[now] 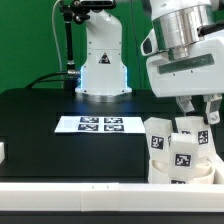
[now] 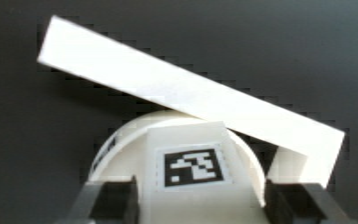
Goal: Assemble stool
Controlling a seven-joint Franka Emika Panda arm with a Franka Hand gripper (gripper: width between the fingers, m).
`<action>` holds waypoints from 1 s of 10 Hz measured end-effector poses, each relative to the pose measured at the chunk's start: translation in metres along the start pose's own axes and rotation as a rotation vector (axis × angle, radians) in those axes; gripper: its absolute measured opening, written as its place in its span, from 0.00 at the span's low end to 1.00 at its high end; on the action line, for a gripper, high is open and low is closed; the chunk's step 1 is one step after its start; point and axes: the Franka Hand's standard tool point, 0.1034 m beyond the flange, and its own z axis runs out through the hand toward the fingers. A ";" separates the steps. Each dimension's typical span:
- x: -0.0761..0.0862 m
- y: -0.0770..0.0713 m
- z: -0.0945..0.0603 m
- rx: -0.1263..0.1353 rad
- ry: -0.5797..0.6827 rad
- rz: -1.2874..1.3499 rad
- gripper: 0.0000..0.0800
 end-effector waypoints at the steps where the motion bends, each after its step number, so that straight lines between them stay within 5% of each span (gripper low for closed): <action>1: -0.001 0.000 0.000 0.003 -0.006 0.074 0.43; 3: -0.003 0.000 0.001 0.005 -0.011 0.081 0.69; 5: -0.003 -0.001 -0.001 0.006 -0.012 0.067 0.79; 7: -0.001 -0.004 -0.007 0.016 -0.010 0.038 0.80; 10: -0.013 -0.014 -0.036 0.018 -0.036 -0.037 0.81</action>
Offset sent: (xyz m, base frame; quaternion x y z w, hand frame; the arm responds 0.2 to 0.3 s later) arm 0.0000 0.0000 0.0000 0.0000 0.0000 0.0000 1.0000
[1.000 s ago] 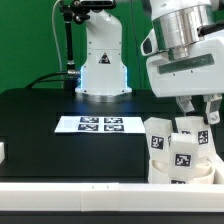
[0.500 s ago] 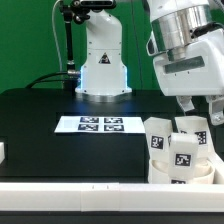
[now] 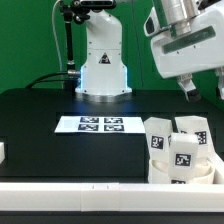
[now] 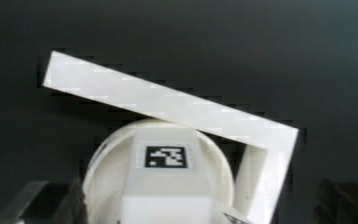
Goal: Assemble stool
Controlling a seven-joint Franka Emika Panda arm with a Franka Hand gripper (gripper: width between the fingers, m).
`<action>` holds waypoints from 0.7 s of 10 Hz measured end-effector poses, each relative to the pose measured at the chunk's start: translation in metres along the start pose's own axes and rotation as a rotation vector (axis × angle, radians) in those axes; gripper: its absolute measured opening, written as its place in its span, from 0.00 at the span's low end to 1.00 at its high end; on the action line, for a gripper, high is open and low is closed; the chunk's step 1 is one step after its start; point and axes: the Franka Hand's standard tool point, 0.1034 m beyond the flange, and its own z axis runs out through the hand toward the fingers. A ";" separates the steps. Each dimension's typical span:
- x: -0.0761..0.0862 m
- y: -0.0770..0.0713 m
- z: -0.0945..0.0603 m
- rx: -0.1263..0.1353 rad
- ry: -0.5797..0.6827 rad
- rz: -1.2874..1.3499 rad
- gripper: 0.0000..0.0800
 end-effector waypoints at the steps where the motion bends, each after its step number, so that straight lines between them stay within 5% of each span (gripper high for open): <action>1: 0.000 0.001 0.001 -0.002 0.000 -0.008 0.81; 7: -0.006 -0.004 0.005 -0.067 0.043 -0.766 0.81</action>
Offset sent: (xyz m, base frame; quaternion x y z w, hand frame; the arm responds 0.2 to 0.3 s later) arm 0.0060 -0.0074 -0.0036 -0.0649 0.0782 -0.3679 0.9243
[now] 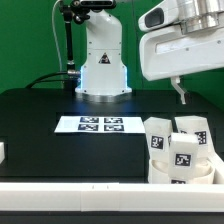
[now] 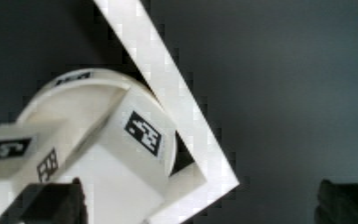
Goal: Assemble stool
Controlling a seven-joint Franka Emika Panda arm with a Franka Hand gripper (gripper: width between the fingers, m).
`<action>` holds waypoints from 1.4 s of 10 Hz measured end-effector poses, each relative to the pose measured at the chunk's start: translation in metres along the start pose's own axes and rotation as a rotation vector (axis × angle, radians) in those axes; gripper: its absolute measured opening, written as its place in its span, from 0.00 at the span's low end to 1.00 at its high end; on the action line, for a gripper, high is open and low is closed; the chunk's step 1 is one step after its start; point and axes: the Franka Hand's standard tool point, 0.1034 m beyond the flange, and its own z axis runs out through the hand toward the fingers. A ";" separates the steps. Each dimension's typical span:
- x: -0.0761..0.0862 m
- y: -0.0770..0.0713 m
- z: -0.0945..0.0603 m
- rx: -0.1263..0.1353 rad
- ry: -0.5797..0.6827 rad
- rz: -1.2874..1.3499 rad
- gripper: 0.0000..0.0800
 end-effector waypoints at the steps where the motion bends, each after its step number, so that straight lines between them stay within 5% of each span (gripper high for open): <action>1: 0.000 0.000 0.000 0.000 -0.001 -0.073 0.81; 4: 0.001 0.001 0.000 -0.004 0.004 -0.330 0.81; 8: 0.007 0.000 0.003 -0.039 0.011 -0.839 0.81; 12: 0.009 0.002 0.003 -0.045 0.008 -1.028 0.81; 14: 0.017 0.004 0.004 -0.074 0.027 -1.339 0.81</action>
Offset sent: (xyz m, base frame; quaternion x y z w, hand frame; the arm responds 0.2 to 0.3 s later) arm 0.0000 0.0000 0.0000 0.0000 0.0000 -0.1938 0.9810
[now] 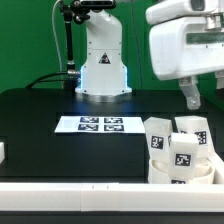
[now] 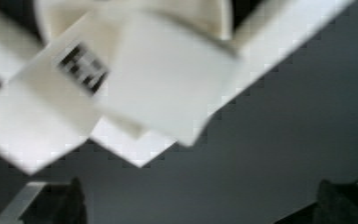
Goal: Assemble stool
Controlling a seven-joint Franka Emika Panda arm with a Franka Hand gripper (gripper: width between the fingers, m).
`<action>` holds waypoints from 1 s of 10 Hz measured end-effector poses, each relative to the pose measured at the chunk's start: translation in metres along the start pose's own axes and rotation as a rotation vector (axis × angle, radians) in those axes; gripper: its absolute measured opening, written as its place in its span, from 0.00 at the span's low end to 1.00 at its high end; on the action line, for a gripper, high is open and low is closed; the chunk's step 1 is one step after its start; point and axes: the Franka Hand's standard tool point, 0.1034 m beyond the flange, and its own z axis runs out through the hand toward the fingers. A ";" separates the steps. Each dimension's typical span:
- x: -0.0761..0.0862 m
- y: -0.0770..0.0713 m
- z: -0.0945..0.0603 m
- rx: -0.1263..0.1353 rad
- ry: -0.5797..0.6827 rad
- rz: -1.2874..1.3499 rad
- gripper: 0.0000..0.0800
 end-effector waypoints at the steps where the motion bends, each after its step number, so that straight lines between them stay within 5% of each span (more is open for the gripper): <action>1: 0.003 -0.001 0.000 -0.005 -0.013 -0.066 0.81; 10: -0.004 -0.001 0.014 -0.039 -0.062 -0.756 0.81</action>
Offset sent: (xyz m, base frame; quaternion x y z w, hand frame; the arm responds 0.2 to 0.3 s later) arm 0.0000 0.0000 0.0000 0.0000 0.0000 -0.1938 0.9810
